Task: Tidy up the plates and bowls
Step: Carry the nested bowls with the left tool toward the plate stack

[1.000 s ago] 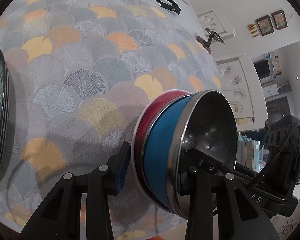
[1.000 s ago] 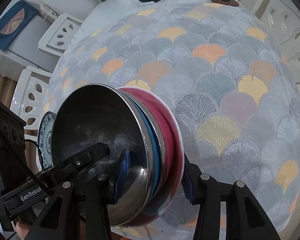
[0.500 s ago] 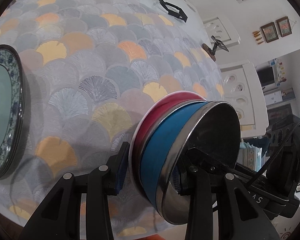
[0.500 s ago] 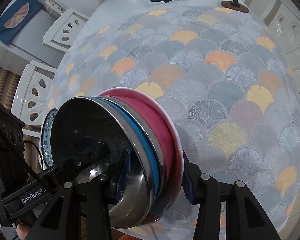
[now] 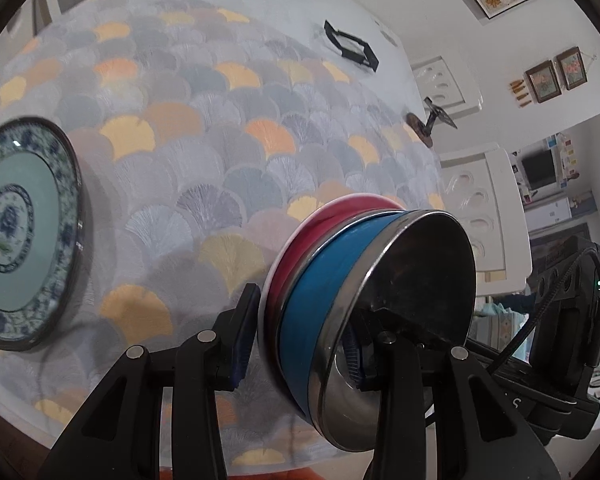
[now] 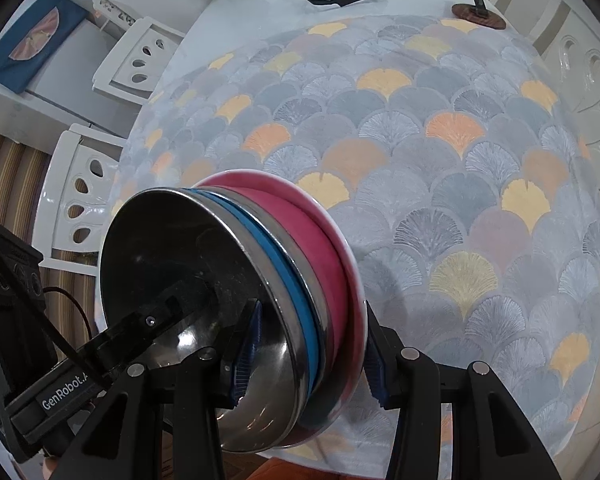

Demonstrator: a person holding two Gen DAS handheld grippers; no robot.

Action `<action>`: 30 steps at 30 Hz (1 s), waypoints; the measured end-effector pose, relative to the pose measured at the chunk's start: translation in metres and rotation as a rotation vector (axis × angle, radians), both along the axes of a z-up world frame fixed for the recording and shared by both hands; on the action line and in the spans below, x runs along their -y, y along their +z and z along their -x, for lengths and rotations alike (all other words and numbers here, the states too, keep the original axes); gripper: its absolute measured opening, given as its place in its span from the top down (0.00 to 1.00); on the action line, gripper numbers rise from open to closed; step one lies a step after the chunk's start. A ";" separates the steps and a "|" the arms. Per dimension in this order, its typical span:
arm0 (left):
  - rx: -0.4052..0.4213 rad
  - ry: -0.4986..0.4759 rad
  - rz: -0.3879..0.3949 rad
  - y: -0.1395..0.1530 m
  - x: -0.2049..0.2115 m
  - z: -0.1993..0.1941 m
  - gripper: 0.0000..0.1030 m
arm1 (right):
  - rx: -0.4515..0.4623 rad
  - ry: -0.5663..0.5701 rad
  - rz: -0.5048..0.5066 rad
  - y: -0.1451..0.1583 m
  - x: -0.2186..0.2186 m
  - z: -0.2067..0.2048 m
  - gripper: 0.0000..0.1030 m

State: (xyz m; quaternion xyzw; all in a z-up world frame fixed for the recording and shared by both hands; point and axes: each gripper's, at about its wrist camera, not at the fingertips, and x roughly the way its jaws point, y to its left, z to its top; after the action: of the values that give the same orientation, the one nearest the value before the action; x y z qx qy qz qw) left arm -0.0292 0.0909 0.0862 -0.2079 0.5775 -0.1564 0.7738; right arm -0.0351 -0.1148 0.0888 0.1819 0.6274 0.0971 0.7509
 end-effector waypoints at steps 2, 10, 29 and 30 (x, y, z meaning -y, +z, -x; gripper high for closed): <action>0.013 0.011 -0.010 0.008 -0.003 0.000 0.67 | 0.001 0.004 -0.011 0.006 -0.004 -0.002 0.55; 0.095 0.086 -0.066 0.042 -0.042 0.006 0.67 | 0.052 0.066 -0.023 0.036 -0.045 -0.015 0.55; 0.093 0.137 -0.107 0.045 -0.219 0.002 0.67 | 0.023 0.132 -0.071 0.030 -0.233 -0.032 0.55; 0.084 0.131 -0.108 0.042 -0.225 0.001 0.67 | 0.016 0.132 -0.067 0.027 -0.240 -0.032 0.55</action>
State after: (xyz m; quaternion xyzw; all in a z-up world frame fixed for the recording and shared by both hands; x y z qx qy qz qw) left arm -0.0298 0.3162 0.1280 -0.1965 0.5373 -0.0829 0.8160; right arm -0.0028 0.1257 0.1161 0.1643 0.6284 0.1686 0.7414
